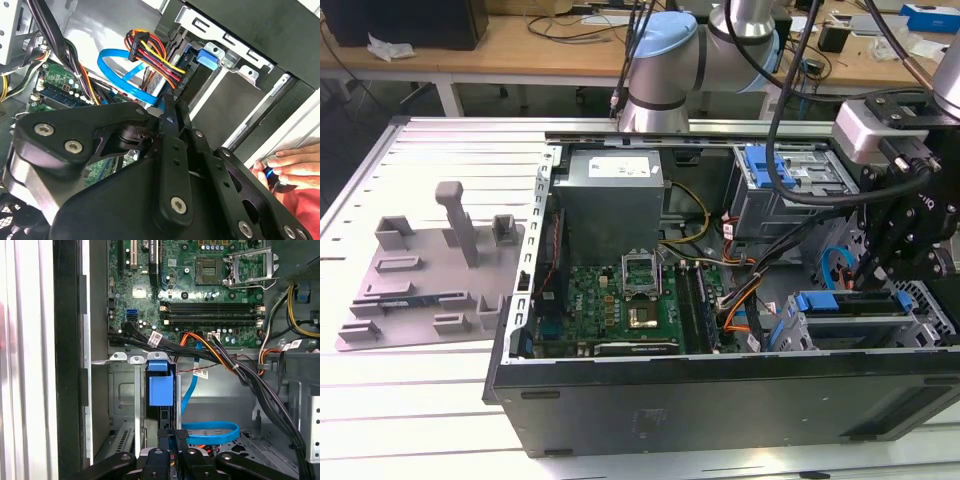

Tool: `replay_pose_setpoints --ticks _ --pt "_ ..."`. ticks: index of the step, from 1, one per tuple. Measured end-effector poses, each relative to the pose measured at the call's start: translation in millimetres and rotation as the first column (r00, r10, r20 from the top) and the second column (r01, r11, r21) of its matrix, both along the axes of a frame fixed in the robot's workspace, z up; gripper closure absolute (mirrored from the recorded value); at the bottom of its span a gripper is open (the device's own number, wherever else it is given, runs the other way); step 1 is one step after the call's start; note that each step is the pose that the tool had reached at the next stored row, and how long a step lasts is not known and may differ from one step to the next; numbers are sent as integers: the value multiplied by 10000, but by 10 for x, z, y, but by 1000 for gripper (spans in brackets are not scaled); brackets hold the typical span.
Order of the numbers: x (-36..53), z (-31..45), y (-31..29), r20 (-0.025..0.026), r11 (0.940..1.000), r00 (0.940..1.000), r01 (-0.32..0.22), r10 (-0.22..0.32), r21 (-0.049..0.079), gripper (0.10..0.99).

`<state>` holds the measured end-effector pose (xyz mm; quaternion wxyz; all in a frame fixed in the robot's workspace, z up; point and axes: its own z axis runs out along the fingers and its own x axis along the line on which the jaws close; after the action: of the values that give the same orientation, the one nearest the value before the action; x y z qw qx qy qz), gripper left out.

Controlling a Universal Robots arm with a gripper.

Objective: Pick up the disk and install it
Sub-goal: 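Insert the second disk wire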

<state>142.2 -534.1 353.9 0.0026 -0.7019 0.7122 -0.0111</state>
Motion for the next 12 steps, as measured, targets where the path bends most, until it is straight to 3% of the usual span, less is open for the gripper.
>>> replay_pose_setpoints --ticks 12 --pt "11 -55 -19 0 10000 10000 0 0 33 925"
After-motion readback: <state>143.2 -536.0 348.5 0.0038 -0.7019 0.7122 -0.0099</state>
